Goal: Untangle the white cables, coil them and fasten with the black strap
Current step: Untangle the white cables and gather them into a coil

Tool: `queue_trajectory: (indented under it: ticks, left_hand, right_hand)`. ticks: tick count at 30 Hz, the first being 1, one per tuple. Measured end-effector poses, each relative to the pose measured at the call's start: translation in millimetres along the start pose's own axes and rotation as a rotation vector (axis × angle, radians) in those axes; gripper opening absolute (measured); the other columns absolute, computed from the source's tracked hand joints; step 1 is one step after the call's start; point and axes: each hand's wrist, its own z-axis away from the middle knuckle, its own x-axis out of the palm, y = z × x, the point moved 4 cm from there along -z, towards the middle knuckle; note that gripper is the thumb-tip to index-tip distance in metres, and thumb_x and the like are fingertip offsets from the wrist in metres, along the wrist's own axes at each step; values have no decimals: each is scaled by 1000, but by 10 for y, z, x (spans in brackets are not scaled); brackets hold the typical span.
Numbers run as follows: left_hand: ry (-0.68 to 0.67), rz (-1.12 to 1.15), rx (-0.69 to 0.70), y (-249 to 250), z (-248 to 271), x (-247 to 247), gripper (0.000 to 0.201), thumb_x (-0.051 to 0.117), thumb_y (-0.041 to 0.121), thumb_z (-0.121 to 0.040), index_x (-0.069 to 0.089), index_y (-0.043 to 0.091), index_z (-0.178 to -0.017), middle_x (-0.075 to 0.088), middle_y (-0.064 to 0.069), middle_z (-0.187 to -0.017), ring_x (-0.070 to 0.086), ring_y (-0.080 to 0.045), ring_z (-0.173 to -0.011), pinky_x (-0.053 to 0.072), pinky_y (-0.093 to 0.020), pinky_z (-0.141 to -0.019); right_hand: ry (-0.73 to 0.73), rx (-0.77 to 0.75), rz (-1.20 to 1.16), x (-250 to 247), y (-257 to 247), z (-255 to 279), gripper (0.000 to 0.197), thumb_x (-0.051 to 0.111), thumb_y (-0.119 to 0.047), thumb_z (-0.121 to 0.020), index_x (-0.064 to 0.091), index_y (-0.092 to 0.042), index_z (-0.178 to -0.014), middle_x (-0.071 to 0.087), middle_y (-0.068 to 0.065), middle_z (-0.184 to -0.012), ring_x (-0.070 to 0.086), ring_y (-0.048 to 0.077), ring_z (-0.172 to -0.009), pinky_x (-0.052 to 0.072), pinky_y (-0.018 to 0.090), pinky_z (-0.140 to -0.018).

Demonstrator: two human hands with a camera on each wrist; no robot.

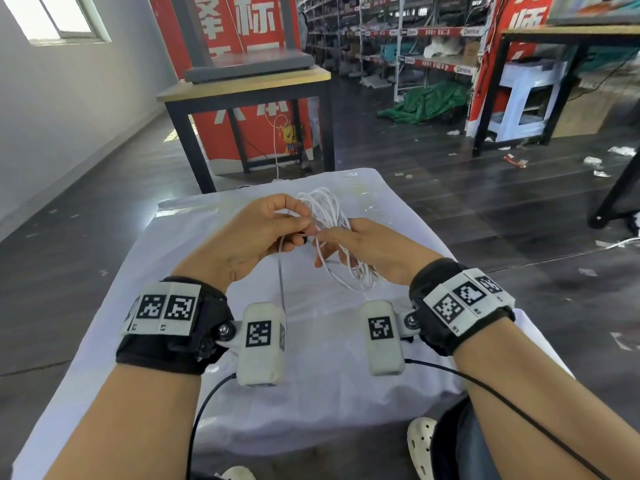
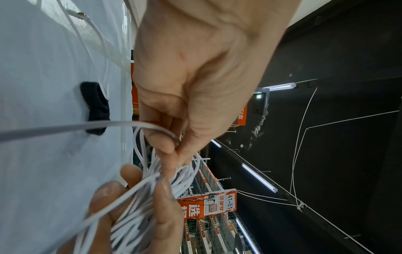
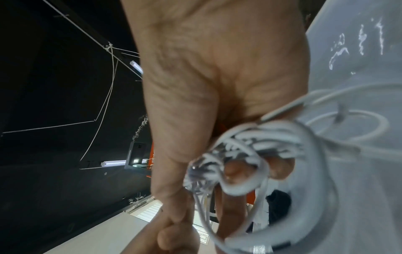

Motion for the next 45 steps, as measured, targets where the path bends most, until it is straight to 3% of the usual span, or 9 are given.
queue_trajectory:
  ticks: [7,12,16,19,24,30,35,38,45]
  left_hand:
    - [-4,-143,28,-8,7,6,8,65,6,-88,62,12,-91,74,-3,-81,54,-5,-55,43,-16,-53]
    - [114,-357,91,11,11,-156,13,62,3,-90,63,13,-99,67,1,-90,56,-1,-54,39,-11,-48]
    - [316,-233,72,6,14,-393,18,52,9,-95,65,22,-97,68,5,-92,61,-6,-74,43,-18,-65]
    - [353,60,12,-49,-5,-385,23,47,15,-98,69,20,-101,73,3,-95,67,-10,-86,49,-21,-71]
    - [280,552,-71,-118,-82,-272,12,64,18,-88,67,14,-99,72,-6,-99,66,-17,-92,56,-31,-78]
    - [177,494,-86,-150,-144,-137,25,47,35,-99,62,19,-112,65,0,-110,59,-14,-108,47,-31,-82]
    - [91,560,-113,-180,-191,21,49,32,47,-101,57,12,-125,63,-11,-127,58,-23,-119,44,-38,-101]
    - [9,597,-112,-188,-214,112,65,20,53,-101,51,5,-132,62,-19,-126,59,-29,-117,46,-40,-100]
    - [21,572,-114,-180,-214,192,51,27,42,-102,55,10,-130,65,-14,-123,64,-25,-110,54,-35,-87]
  right_hand:
    - [27,54,98,3,46,-10,13,60,-21,-90,61,-15,-79,63,-2,-65,52,7,-52,39,19,-59]
    - [-58,116,-3,55,109,7,8,49,-9,-95,53,-2,-94,63,7,-61,71,26,-83,49,34,-80]
    - [-12,111,17,19,122,17,8,49,-10,-97,54,-5,-94,54,5,-60,65,14,-56,50,27,-64]
    - [3,57,-34,54,83,0,12,53,-16,-97,58,-8,-89,46,0,-56,50,9,-45,45,19,-51]
    - [24,-37,-148,133,27,-41,18,51,-22,-98,57,-5,-96,44,-3,-58,44,9,-49,42,19,-52]
    - [55,-121,-117,90,-23,-25,15,50,-23,-99,57,-11,-92,58,0,-77,47,7,-52,44,17,-55]
    - [51,-140,-123,92,-24,1,11,51,-23,-98,60,-19,-104,69,2,-96,50,5,-52,45,12,-55]
    - [40,-141,-117,102,-36,-3,22,52,-28,-97,59,-21,-117,72,0,-105,53,4,-55,45,12,-57]
    - [105,-157,-72,114,-7,-76,27,52,-28,-98,57,-17,-122,65,-2,-94,55,4,-64,46,17,-66]
